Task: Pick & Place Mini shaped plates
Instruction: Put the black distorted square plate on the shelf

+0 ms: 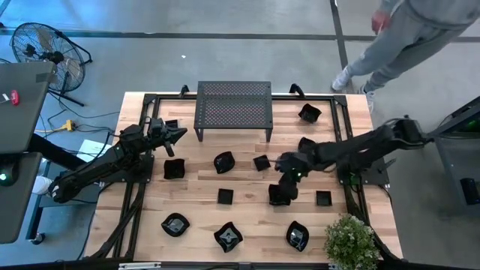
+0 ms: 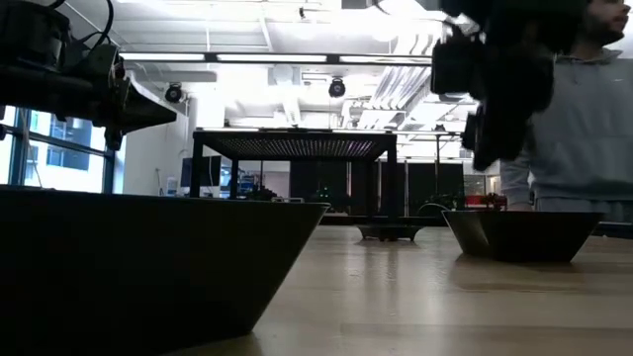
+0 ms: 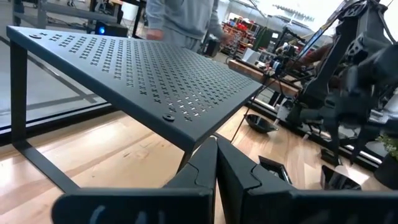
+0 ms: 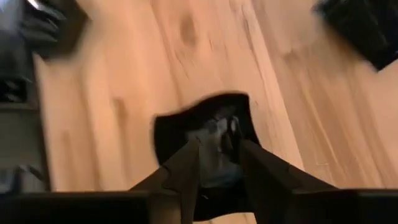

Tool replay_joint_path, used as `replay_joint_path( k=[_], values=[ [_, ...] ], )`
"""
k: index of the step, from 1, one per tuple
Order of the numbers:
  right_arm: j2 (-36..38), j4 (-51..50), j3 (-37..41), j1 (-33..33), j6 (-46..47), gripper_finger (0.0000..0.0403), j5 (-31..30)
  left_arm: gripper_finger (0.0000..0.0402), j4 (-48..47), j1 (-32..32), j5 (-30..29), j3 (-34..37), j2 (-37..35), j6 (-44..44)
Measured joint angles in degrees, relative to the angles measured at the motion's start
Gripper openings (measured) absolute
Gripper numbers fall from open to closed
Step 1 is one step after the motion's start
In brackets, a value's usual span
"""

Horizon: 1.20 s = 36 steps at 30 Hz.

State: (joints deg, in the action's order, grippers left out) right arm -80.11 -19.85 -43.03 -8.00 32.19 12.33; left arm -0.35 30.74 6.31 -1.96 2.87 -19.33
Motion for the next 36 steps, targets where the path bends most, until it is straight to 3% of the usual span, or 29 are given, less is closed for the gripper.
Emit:
replay_joint_path(
  k=[6, 13, 18, 26, 31, 36],
  values=[
    [-5.5, 0.0, 0.0, -0.1, -4.5, 0.0111, -3.0, 0.0001, -0.1, 0.0, 0.0, 0.0, 0.0, 0.0],
    [-8.4, 0.3, 0.0, 0.0, -6.6, 0.0056, -3.4, 0.0001, -0.1, 0.0, 0.0, 0.0, 0.0, 0.0],
    [-7.1, 2.0, 0.0, 0.1, -4.5, 0.0006, -2.9, 0.0001, -0.2, 0.0, 0.0, 0.0, 0.0, 0.0],
    [-2.6, 3.0, -0.4, 0.2, 3.1, 0.0003, -2.1, 0.0001, -0.2, 0.0, 0.1, 0.0, 0.0, 0.0],
    [0.1, 1.2, -5.6, 1.7, 7.0, 0.0004, -1.1, 0.0001, -0.2, 0.0, 0.2, 0.0, 0.0, 0.0],
    [-0.3, -3.7, -17.1, 6.8, 9.0, 0.0006, 1.1, 0.0001, -0.1, 0.0, 0.2, 0.0, 0.0, 0.0]
  ],
)
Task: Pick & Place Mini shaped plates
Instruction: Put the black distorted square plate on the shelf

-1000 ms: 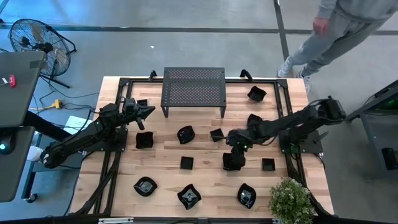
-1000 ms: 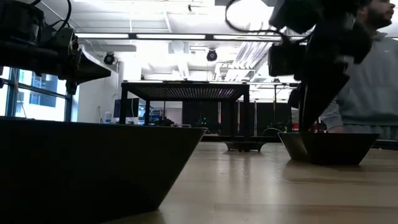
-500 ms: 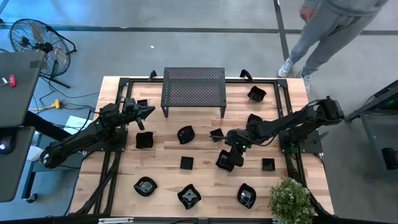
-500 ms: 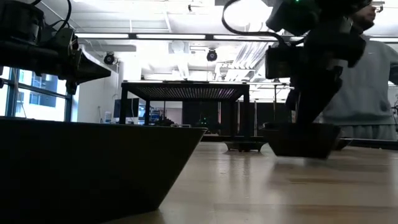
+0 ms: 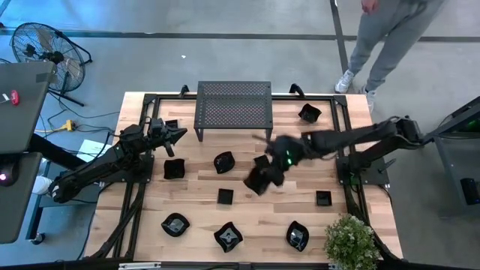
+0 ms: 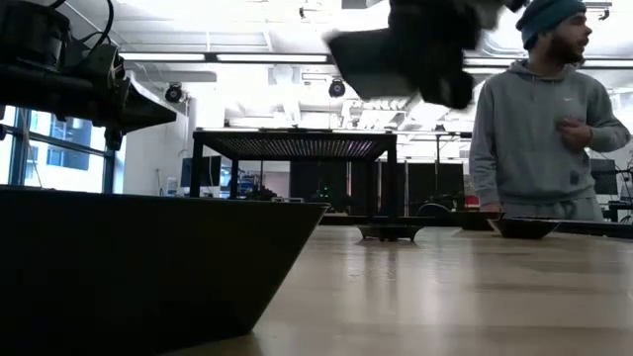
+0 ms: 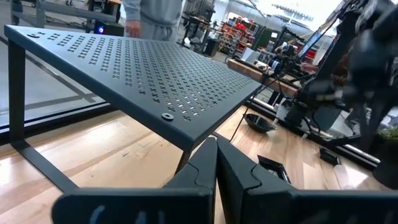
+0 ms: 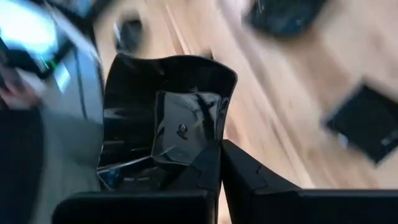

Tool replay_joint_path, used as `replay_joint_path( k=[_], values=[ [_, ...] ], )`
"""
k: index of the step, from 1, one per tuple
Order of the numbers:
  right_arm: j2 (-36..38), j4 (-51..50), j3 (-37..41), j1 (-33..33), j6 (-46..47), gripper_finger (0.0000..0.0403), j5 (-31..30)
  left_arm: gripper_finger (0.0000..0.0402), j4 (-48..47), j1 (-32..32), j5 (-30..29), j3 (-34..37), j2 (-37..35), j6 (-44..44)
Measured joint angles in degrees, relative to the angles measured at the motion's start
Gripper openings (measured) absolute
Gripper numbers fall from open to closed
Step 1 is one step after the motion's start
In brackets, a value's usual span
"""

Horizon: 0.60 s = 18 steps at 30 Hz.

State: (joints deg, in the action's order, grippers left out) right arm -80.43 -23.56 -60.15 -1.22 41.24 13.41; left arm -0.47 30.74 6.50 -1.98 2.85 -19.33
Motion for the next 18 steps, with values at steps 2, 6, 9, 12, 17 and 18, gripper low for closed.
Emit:
replay_joint_path(
  k=[2, 6, 9, 12, 17, 18],
  values=[
    [-0.9, -2.3, -5.9, 3.4, 0.7, 0.0008, 0.1, 0.0001, 0.1, 0.0, 0.0, 0.0, 0.0, 0.0],
    [-3.8, -5.4, -16.4, 12.2, 0.3, 0.0003, 0.4, 0.0001, 0.3, 0.0, 0.0, 0.0, 0.0, -0.4],
    [-7.5, -9.1, -24.2, 19.3, -3.2, 0.0003, 2.0, 0.0001, 0.5, 0.0, 0.1, 0.0, 0.0, -0.6],
    [-12.7, -12.8, -32.6, 26.1, -8.1, 0.0005, 4.8, 0.0001, 0.7, 0.0, 0.1, 0.0, 0.0, -0.7],
    [-24.4, -18.7, -46.3, 35.8, -13.8, 0.0003, 9.8, 0.0001, 0.7, 0.0, -1.0, 0.0, 0.0, -1.0],
    [-27.0, -20.1, -48.9, 37.2, -15.3, 0.0002, 10.7, 0.0001, 0.6, 0.0, -1.0, 0.0, 0.0, -0.7]
  ],
)
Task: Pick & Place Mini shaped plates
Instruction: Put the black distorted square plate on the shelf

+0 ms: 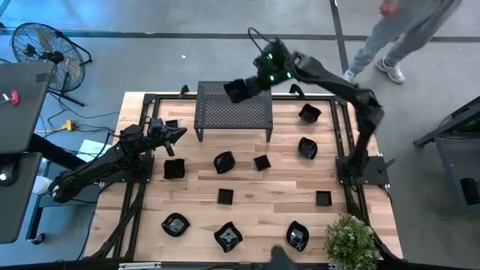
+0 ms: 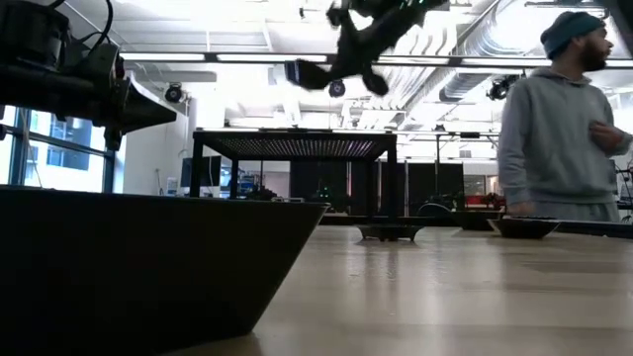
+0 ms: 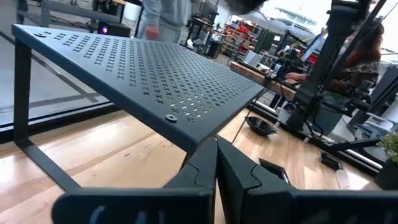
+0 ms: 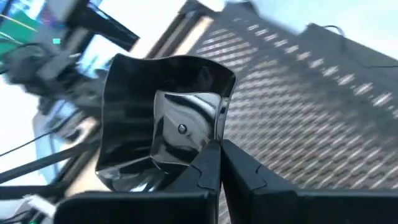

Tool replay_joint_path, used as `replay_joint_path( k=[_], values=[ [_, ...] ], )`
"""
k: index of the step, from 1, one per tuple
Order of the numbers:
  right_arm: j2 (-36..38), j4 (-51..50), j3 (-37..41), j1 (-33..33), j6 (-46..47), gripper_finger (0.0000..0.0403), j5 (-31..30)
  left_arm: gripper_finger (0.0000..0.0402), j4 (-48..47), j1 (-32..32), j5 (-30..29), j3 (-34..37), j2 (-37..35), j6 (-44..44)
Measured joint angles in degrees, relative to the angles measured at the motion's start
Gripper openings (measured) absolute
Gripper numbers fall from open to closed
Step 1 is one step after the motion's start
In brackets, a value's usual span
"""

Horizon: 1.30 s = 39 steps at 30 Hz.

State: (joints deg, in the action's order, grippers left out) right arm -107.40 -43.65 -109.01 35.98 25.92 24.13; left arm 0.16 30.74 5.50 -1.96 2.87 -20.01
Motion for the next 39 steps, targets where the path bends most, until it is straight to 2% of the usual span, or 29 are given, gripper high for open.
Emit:
replay_joint_path(
  k=[5, 11, 32, 39],
  values=[
    [-11.1, -8.1, -10.4, 4.9, -7.1, 0.0005, 2.5, 0.0001, -0.5, 0.0, -0.1, 0.0, 0.0, 0.5],
    [-18.0, -10.5, -15.6, 6.2, -11.0, 0.0002, 2.8, 0.0001, -0.6, 0.0, -0.3, 0.0, 0.0, 0.7],
    [-19.0, -8.3, -15.8, 6.0, -18.3, 0.0012, -0.8, 0.0001, -0.7, 0.0, -0.5, 0.0, 0.0, 0.7],
    [-19.0, -4.9, -15.8, 5.4, -18.3, 0.0012, -1.9, 0.0001, -0.7, 0.0, -0.6, 0.0, 0.0, 0.7]
  ],
)
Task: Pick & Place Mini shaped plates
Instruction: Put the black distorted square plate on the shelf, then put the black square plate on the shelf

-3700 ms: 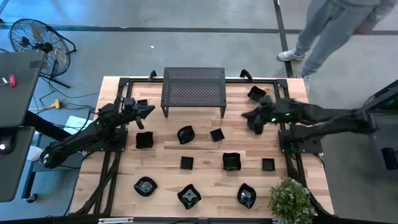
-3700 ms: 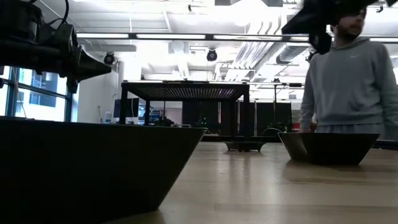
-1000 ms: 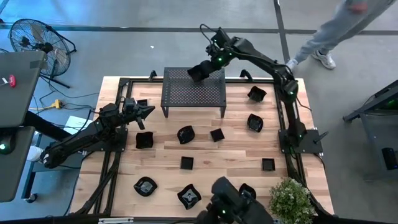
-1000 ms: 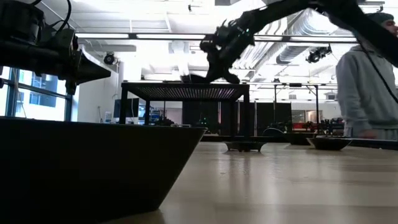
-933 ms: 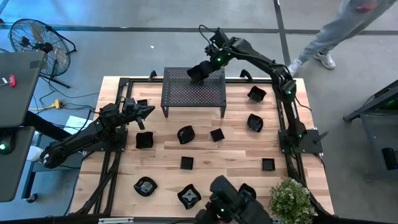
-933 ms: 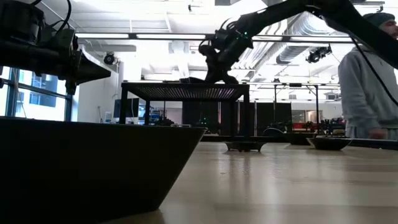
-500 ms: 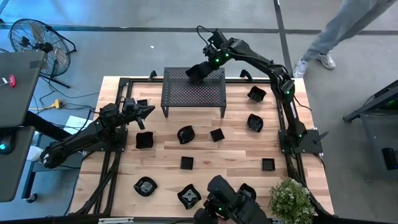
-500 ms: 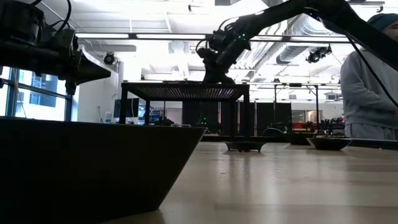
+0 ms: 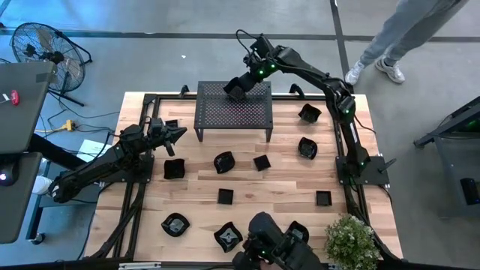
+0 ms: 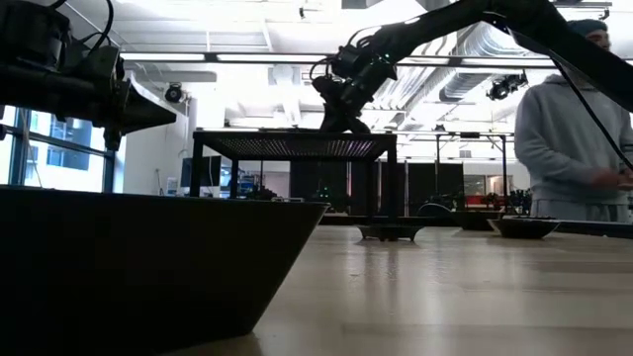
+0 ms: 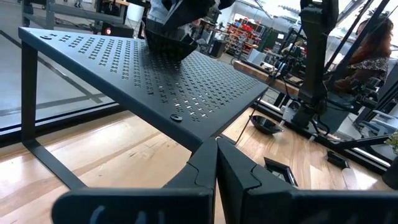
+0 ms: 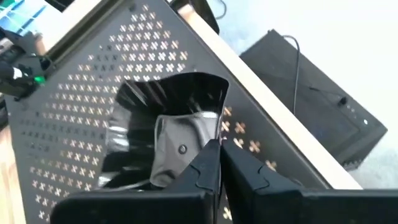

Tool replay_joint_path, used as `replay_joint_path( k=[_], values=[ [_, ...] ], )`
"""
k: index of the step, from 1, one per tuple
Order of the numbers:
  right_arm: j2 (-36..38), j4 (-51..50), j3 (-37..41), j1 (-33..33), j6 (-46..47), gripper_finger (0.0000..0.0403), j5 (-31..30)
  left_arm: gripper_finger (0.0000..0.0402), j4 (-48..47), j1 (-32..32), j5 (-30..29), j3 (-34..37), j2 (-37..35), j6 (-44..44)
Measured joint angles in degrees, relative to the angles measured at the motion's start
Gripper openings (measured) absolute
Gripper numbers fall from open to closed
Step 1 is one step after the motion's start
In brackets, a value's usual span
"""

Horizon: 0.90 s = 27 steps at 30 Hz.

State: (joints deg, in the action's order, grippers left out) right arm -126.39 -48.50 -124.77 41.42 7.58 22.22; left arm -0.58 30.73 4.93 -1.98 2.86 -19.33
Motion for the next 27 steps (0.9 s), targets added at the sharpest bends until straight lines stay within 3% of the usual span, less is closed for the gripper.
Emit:
replay_joint_path(
  k=[9, 19, 27],
  values=[
    [0.0, 3.7, 0.0, -0.5, 5.5, 0.0012, -0.3, 0.0001, 0.0, 0.0, -0.2, 0.0, 0.0, 0.0],
    [0.8, 3.6, 0.1, -1.0, 5.3, 0.0012, -1.8, 0.0001, -0.3, 0.0, -0.1, 0.0, 0.0, -0.4],
    [8.4, -2.1, -0.1, -6.7, -7.1, 0.0002, -3.5, 0.0001, -1.0, 0.0, 4.8, -0.5, 0.7, -3.2]
  ],
)
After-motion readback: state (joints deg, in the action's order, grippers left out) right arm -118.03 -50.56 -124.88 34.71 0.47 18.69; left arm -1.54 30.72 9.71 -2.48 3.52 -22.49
